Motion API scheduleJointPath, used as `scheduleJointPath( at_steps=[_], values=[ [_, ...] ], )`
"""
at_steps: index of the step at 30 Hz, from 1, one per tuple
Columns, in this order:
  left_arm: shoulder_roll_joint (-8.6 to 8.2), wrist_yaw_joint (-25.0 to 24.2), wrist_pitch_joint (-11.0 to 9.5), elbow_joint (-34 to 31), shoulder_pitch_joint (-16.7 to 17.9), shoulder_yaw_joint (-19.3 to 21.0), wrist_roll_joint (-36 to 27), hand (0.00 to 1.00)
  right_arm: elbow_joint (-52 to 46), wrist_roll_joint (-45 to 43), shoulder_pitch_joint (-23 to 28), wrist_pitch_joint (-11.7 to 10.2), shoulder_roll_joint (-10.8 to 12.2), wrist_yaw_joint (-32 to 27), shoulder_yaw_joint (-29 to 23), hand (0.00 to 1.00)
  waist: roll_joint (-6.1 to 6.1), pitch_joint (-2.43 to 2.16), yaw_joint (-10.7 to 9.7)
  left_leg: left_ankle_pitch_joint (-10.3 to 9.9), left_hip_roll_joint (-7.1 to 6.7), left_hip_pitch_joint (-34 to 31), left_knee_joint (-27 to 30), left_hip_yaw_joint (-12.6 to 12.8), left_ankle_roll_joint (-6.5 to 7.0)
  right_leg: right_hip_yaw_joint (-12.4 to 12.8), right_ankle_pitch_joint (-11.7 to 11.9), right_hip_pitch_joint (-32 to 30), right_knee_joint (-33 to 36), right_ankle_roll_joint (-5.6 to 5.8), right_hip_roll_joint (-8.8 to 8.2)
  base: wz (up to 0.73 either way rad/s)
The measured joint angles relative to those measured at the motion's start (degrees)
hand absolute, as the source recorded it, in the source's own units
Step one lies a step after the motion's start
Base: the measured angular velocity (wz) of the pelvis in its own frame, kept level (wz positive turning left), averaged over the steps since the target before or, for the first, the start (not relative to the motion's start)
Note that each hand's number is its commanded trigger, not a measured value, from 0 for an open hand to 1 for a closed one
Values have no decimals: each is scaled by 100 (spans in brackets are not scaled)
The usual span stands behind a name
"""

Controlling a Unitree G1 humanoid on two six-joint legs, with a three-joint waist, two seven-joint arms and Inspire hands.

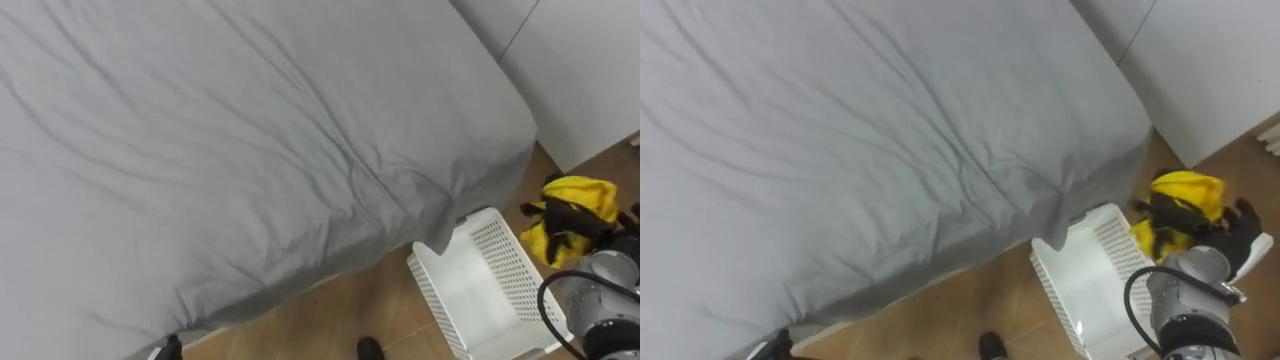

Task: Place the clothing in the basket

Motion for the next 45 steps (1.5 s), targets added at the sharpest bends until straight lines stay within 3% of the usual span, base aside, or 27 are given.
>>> scheduleJointPath(
  at_steps=[14,17,21,26,32,35,38,42,45],
  values=[
    [61,1,18,-8,7,-89,-138,0,-304,490,40,0,0,-112,22,0,-34,-21,5,2,3,77,-2,-29,3,-91,2,130,-59,-2,-4,2],
    [74,1,12,-9,-7,-82,-128,0,-707,528,109,-1,1,-195,23,0,-61,-37,4,2,1,79,-1,-62,3,-92,2,132,-55,-2,-2,0],
    [72,1,7,-4,45,-118,-129,0,-1224,494,497,-80,20,-237,149,0,-170,-110,4,6,9,151,-2,-124,-3,-174,8,290,-140,-13,3,10],
    [70,1,3,-87,173,-98,-131,0,-1357,475,735,-92,49,-233,181,0,-213,-118,-5,6,2,315,-16,-204,-3,-256,24,553,-283,-6,-15,9],
    [65,0,1,-225,386,26,22,0,-1910,531,1332,-92,195,94,251,0,-219,-116,28,5,9,511,-63,-249,-6,-316,34,800,-449,-9,-6,3],
    [67,0,-35,-227,544,133,225,0,-2029,651,1632,-100,380,349,259,0,-249,-108,38,6,3,792,-135,-264,-14,-336,29,1115,-562,-12,-9,2],
    [63,1,-82,-250,656,122,346,0,-2010,924,1885,-102,476,446,685,0,-315,-95,41,5,-13,977,-182,-371,-16,-468,27,1408,-711,-9,-26,22],
    [30,2,-135,-461,891,124,577,0,-1521,899,2035,-101,783,734,979,0,-428,-133,93,4,-66,1276,-269,-624,-27,-713,31,1869,-971,2,-68,32],
    [-33,5,-163,-549,958,155,774,0,-959,947,2065,-92,925,918,1039,0,-430,-131,180,3,-115,1392,-308,-904,-26,-871,9,2155,-1065,43,-105,41]
  ],
)
